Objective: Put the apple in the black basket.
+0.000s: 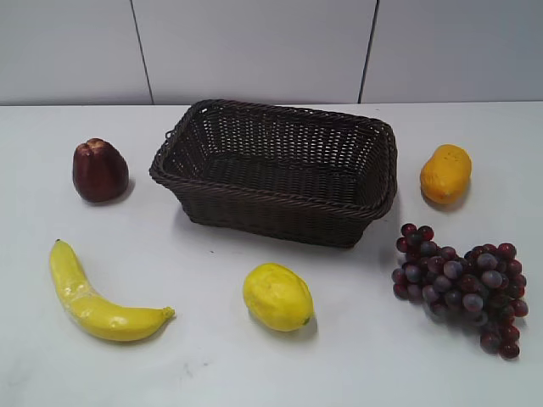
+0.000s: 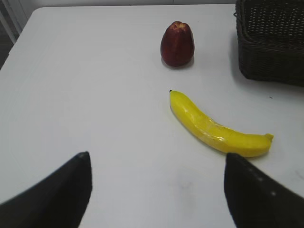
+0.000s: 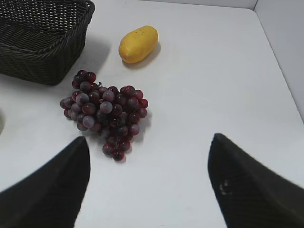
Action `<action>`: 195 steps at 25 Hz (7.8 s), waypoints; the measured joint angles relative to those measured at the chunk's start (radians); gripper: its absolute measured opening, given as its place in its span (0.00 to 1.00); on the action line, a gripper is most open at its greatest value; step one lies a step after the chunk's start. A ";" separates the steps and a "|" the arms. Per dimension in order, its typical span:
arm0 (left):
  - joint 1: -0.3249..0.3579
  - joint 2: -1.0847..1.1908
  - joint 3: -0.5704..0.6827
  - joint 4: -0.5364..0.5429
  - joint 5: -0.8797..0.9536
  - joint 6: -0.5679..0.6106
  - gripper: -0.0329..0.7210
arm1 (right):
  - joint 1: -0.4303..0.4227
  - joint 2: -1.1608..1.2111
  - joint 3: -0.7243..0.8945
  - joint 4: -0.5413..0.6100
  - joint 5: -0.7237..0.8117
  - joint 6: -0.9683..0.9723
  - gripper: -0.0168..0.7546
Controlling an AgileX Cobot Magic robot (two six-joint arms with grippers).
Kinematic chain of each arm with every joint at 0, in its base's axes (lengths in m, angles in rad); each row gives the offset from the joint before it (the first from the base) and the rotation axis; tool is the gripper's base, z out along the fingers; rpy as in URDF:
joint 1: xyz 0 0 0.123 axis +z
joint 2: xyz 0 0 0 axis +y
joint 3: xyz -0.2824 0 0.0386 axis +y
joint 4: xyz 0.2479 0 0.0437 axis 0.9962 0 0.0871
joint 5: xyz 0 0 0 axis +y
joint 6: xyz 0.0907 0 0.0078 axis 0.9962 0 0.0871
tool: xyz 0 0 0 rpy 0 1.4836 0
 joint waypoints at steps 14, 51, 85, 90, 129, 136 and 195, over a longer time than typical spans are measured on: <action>0.000 0.000 0.000 0.000 0.000 0.001 0.88 | 0.000 0.000 0.000 0.000 0.000 0.000 0.77; -0.237 1.828 -0.992 -0.031 -0.266 0.190 0.88 | 0.000 0.000 0.000 0.000 0.000 0.000 0.76; -0.226 2.065 -1.292 0.141 -0.049 0.100 0.80 | 0.000 0.000 0.000 0.000 0.000 0.000 0.76; -0.301 1.986 -1.447 0.100 0.017 0.099 0.80 | 0.000 0.000 0.000 0.000 0.000 0.000 0.76; -0.698 2.239 -1.525 0.098 -0.145 0.098 0.96 | 0.000 0.000 0.000 0.000 0.000 0.000 0.76; -0.664 1.990 -1.526 0.173 -0.004 0.070 0.96 | 0.000 0.000 0.000 0.000 0.000 0.000 0.76; -0.028 0.200 0.000 0.061 0.002 -0.035 0.83 | 0.000 0.000 0.000 0.000 0.000 0.000 0.76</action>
